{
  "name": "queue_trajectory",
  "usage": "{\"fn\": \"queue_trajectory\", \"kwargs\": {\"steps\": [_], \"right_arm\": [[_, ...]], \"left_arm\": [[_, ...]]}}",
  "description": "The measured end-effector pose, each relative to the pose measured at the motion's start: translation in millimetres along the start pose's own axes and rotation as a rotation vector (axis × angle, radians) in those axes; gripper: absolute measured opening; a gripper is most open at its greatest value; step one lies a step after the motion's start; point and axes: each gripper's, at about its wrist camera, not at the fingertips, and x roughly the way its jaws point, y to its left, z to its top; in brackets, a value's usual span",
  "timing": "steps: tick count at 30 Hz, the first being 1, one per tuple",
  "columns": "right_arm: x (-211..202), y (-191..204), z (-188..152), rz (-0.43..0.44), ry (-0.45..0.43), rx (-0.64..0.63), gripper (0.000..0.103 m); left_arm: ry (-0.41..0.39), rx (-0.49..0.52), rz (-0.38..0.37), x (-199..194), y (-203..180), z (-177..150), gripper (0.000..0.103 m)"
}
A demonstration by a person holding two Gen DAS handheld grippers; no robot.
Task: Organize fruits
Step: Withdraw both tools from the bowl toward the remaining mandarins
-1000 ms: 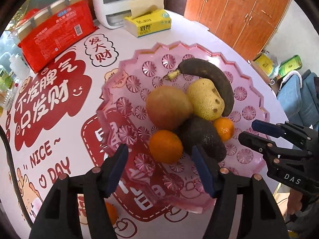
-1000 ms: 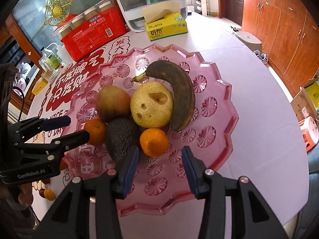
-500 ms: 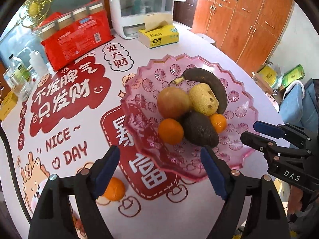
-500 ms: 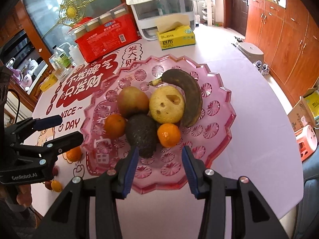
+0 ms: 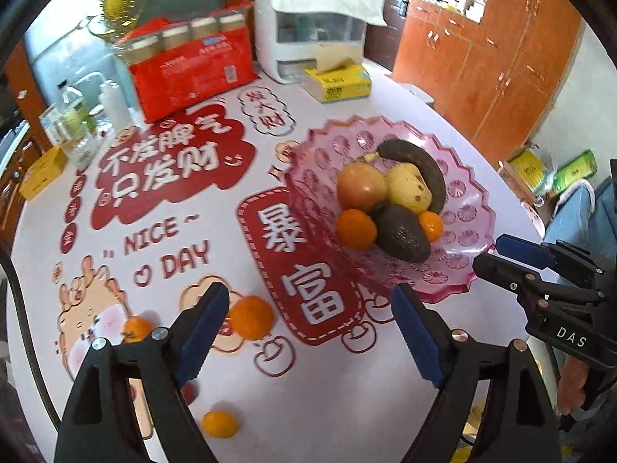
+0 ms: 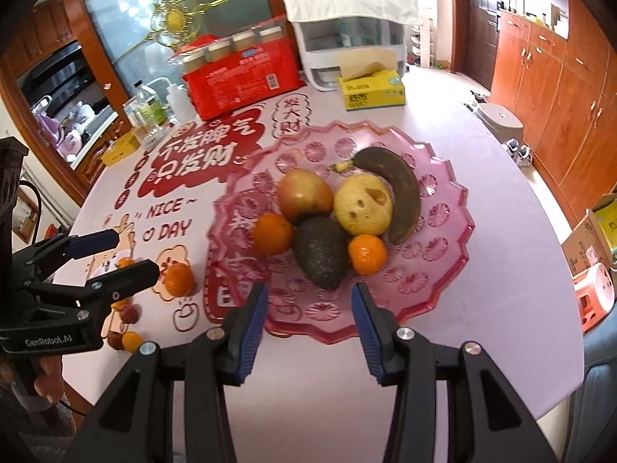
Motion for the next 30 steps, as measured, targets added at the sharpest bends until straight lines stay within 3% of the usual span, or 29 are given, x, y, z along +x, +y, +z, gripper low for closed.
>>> {"fn": "queue_trajectory", "kwargs": {"steps": [12, 18, 24, 30], "right_arm": [[-15.8, 54.2, 12.4, 0.071, -0.058, -0.118, 0.053], [-5.6, 81.7, 17.4, 0.112, -0.042, -0.176, 0.053], [8.8, 109.9, 19.0, 0.149, -0.01, -0.233, 0.053], [32.9, 130.4, 17.7, 0.171, 0.048, -0.267, 0.053]], "left_arm": [[-0.14, -0.137, 0.103, -71.6, 70.7, -7.1, 0.09], [-0.163, -0.228, 0.173, -91.2, 115.3, -16.9, 0.091], [-0.154, -0.3, 0.237, -94.7, 153.8, -30.1, 0.091], [-0.086, -0.354, 0.253, -72.8, 184.8, -43.4, 0.091]]}}
